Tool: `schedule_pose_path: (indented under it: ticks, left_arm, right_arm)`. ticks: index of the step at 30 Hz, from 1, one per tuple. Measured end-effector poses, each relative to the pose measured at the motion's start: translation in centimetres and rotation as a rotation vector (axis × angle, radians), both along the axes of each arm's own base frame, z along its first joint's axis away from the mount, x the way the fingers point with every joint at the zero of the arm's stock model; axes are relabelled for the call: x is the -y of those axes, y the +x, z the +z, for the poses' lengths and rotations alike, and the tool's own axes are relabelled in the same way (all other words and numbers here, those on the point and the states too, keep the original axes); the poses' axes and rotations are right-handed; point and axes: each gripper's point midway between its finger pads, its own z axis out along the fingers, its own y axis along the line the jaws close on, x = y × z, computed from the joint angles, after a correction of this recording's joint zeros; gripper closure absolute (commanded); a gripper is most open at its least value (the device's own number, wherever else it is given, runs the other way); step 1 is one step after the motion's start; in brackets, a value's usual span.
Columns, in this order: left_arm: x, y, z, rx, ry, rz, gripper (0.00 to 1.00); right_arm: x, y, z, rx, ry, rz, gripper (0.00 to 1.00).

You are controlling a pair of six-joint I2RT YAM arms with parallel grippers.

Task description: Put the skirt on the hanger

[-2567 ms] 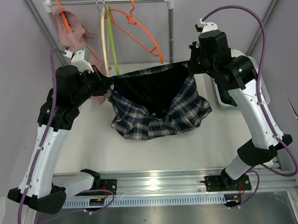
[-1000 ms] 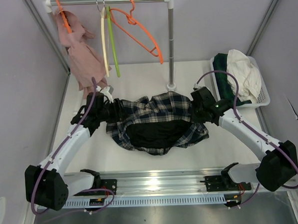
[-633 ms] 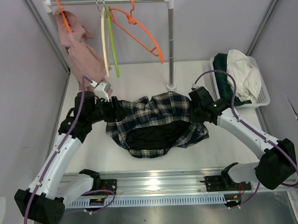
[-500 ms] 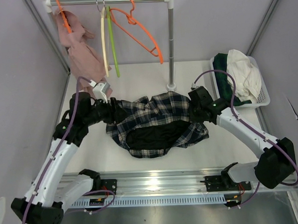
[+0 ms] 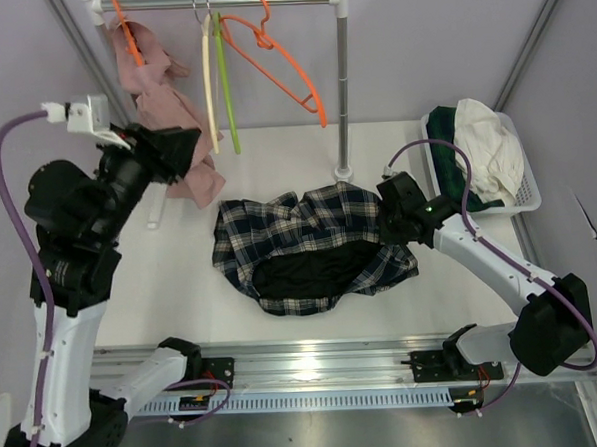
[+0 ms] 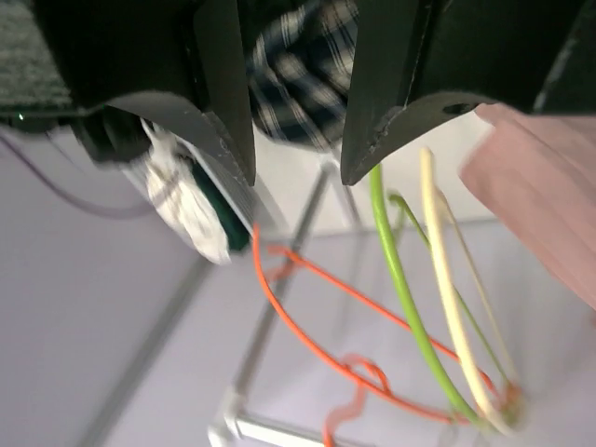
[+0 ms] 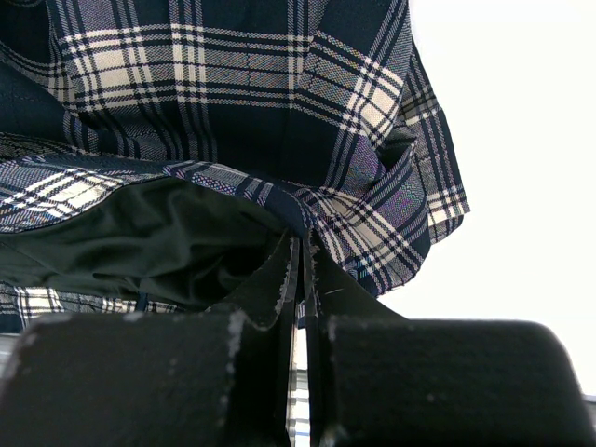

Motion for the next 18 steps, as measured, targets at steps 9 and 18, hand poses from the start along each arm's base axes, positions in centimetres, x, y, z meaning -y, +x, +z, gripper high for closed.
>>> schedule_pose_path:
  ticks: [9,18]
  left_arm:
    - [-1.5,12.1,2.7,-0.025,0.017,0.288,0.49]
    - [-1.3,21.1,-2.5,-0.174,0.173,0.418,0.49]
  right_arm:
    - [0.0,0.1,-0.1,-0.003,-0.005,0.005,1.0]
    - [-0.2,0.3,0.0,-0.001,-0.005,0.016,1.0]
